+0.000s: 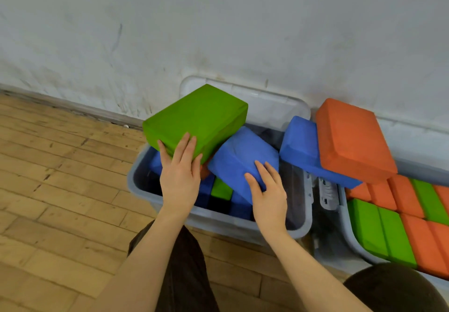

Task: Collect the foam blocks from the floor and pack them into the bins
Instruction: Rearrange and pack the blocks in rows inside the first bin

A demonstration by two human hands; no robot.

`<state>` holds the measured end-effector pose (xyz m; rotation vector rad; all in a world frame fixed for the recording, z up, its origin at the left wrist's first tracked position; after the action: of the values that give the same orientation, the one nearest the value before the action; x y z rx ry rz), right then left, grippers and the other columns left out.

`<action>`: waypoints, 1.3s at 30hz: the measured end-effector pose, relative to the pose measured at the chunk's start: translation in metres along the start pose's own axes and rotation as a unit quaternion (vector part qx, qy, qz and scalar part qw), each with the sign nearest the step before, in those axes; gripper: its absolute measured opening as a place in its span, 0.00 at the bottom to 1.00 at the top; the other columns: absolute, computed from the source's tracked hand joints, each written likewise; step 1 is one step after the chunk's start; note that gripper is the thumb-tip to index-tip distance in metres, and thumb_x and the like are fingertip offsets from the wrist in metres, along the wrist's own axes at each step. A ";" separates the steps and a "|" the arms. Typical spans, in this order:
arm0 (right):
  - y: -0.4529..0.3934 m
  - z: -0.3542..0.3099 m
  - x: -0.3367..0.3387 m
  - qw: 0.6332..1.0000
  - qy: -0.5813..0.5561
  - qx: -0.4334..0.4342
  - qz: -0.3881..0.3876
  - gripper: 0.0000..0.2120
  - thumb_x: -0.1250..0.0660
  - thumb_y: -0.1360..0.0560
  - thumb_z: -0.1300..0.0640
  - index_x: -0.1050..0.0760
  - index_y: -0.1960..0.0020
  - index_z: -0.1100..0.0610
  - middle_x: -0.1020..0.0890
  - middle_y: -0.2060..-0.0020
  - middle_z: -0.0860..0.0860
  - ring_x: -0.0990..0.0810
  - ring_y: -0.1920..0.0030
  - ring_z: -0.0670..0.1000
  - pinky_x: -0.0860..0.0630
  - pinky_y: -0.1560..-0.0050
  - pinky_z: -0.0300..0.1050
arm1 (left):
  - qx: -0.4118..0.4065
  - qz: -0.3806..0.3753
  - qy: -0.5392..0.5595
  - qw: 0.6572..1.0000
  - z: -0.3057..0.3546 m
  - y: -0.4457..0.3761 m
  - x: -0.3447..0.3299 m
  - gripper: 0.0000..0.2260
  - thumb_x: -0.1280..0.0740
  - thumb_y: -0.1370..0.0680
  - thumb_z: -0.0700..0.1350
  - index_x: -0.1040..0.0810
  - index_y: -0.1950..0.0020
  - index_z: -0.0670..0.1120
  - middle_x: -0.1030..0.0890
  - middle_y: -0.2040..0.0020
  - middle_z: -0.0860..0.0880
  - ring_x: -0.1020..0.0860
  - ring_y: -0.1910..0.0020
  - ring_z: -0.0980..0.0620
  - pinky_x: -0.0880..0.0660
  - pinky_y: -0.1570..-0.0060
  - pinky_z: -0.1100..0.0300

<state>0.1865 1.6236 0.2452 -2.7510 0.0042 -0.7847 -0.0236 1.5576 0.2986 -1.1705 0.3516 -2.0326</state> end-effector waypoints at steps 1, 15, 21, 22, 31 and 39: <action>0.000 -0.008 -0.005 1.000 0.008 0.019 -0.005 0.21 0.35 0.25 0.46 0.28 0.33 0.47 0.33 0.29 0.47 0.33 0.31 0.51 0.28 0.39 0.47 | 0.008 0.012 0.004 1.000 -0.004 -0.001 0.008 0.20 0.43 0.23 0.50 0.24 0.35 0.42 0.25 0.34 0.45 0.39 0.32 0.26 0.28 0.47 0.36; -0.044 -0.050 0.051 0.961 0.153 0.216 0.080 0.21 0.39 0.26 0.44 0.23 0.37 0.51 0.27 0.33 0.54 0.30 0.36 0.71 0.22 0.52 0.63 | 0.026 0.057 0.091 0.994 0.028 -0.034 0.015 0.21 0.43 0.23 0.52 0.25 0.34 0.43 0.27 0.33 0.47 0.41 0.30 0.29 0.27 0.48 0.38; -0.084 -0.031 0.139 0.932 0.242 0.205 0.173 0.20 0.40 0.26 0.44 0.22 0.38 0.50 0.25 0.35 0.54 0.26 0.42 0.69 0.21 0.66 0.53 | 0.030 0.029 0.193 0.980 0.107 -0.053 -0.033 0.18 0.37 0.21 0.46 0.28 0.32 0.46 0.30 0.30 0.51 0.47 0.26 0.37 0.32 0.40 0.44; -0.091 -0.023 0.154 0.933 0.246 0.186 0.187 0.21 0.40 0.26 0.43 0.22 0.39 0.50 0.25 0.35 0.54 0.27 0.41 0.69 0.21 0.63 0.54 | 0.028 0.024 0.206 0.978 0.122 -0.053 -0.042 0.18 0.36 0.21 0.46 0.28 0.32 0.46 0.30 0.30 0.52 0.47 0.26 0.37 0.32 0.39 0.46; -0.131 0.054 0.195 0.954 0.273 0.011 0.126 0.23 0.38 0.23 0.42 0.32 0.29 0.45 0.36 0.27 0.49 0.37 0.32 0.66 0.27 0.44 0.62 | -0.056 -0.024 0.245 0.968 0.202 -0.052 -0.101 0.20 0.41 0.22 0.52 0.27 0.33 0.45 0.31 0.32 0.56 0.45 0.27 0.35 0.44 0.28 0.47; -0.135 0.007 0.246 0.953 0.203 0.111 0.196 0.30 0.50 0.24 0.35 0.46 0.25 0.44 0.43 0.24 0.55 0.39 0.28 0.65 0.42 0.30 0.64 | -0.161 -0.006 0.225 0.961 0.264 -0.057 -0.102 0.18 0.41 0.23 0.50 0.28 0.34 0.47 0.26 0.34 0.49 0.38 0.30 0.33 0.39 0.35 0.55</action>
<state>0.3902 1.7362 0.4032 -2.2288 0.4951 -1.1316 0.1995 1.7030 0.4104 -0.8763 0.9290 -2.3023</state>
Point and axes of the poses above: each hand's wrist, its own y-axis away from the middle knuckle, its own x-axis out of the back of the hand, z = x × y, the point moved 9 cm from there along -y, towards the middle knuckle
